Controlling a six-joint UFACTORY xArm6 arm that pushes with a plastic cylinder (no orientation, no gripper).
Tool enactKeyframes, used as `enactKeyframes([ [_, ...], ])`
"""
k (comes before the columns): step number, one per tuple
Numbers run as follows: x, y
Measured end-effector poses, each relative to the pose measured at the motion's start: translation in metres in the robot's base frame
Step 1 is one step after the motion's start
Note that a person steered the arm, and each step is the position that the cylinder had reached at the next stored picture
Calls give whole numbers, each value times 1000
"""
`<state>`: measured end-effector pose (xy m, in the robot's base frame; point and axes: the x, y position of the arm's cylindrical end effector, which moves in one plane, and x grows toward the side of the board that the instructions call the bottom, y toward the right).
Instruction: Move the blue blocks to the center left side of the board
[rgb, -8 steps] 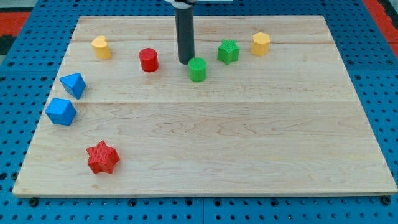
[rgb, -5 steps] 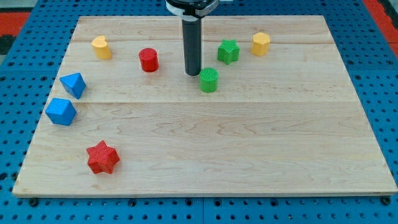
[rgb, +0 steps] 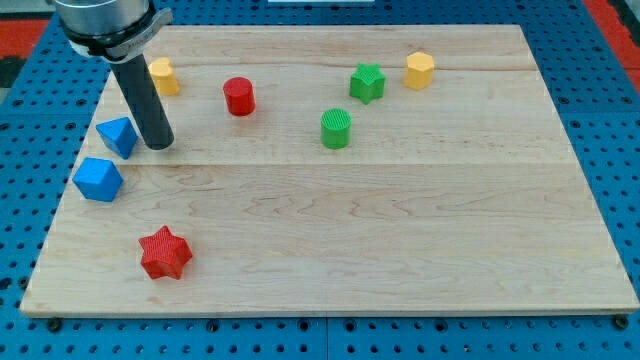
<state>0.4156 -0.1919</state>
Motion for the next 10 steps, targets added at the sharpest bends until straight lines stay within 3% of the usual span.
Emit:
enactKeyframes([
  [1, 18, 0],
  [4, 19, -80],
  [6, 8, -90],
  [8, -22, -62],
  [10, 12, -104],
])
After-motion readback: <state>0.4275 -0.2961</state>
